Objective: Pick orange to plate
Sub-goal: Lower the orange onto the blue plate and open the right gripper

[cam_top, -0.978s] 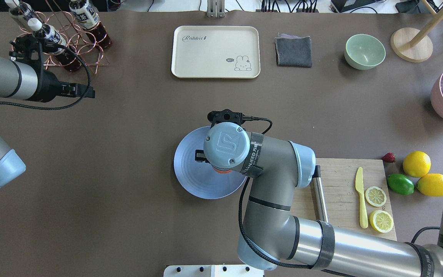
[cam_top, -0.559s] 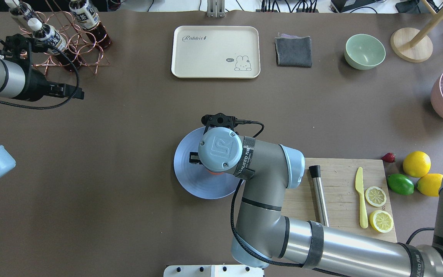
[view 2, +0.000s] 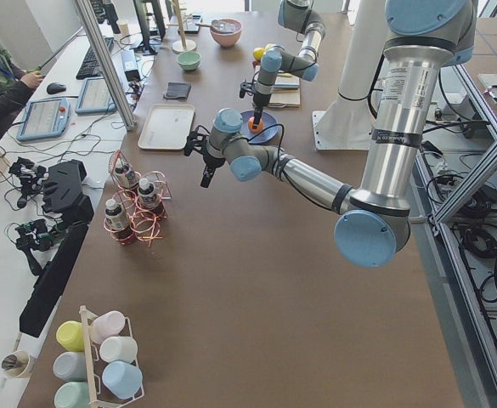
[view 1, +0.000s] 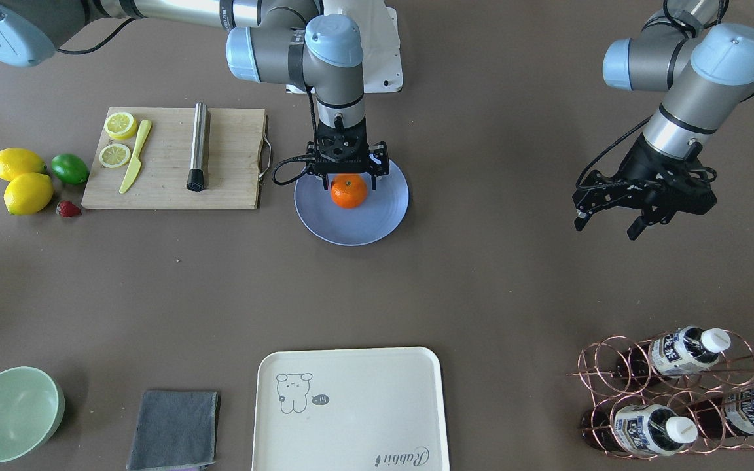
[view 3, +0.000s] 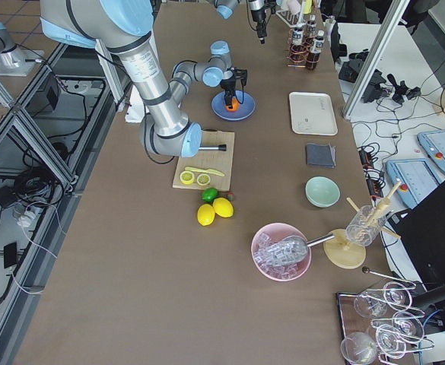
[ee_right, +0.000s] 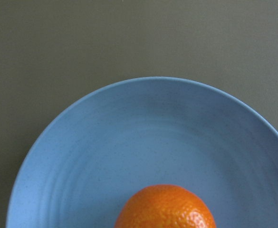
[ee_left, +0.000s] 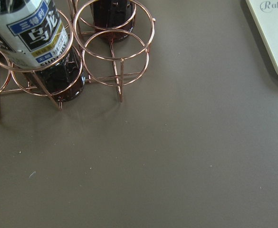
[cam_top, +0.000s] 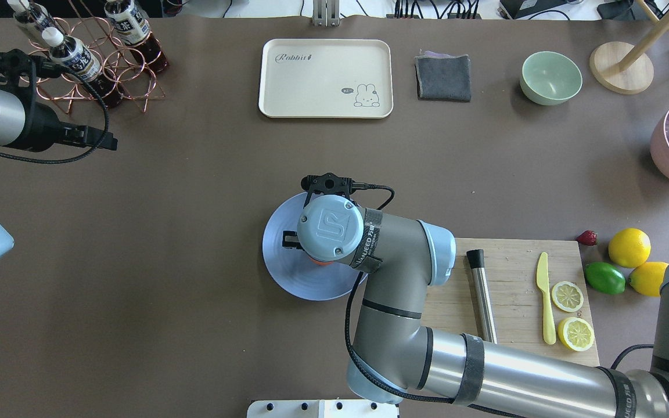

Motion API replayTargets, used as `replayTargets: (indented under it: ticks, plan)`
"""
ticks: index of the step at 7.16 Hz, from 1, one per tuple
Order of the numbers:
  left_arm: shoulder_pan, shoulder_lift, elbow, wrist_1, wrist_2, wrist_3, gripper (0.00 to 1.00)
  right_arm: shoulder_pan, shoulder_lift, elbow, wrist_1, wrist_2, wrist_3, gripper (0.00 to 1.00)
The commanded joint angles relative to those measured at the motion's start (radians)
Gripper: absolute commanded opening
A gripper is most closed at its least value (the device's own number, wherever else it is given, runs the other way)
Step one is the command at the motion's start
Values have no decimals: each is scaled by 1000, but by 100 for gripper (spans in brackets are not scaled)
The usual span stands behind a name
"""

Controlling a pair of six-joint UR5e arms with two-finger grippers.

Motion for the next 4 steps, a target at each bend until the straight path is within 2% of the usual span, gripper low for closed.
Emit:
replayTargets:
  ticks: [1, 2, 3, 4]
  plan:
    - [-35, 44, -17, 3, -63, 55, 98, 44, 18, 91, -132, 45, 2, 100]
    - [-105, 102, -17, 6, -124, 196, 98, 84, 7, 161, -211, 92, -10, 100]
    - [-162, 167, -17, 6, -134, 333, 98, 139, -14, 229, -282, 135, -57, 100]
    - [-223, 219, -12, 9, -134, 453, 98, 220, -72, 292, -293, 196, -121, 100]
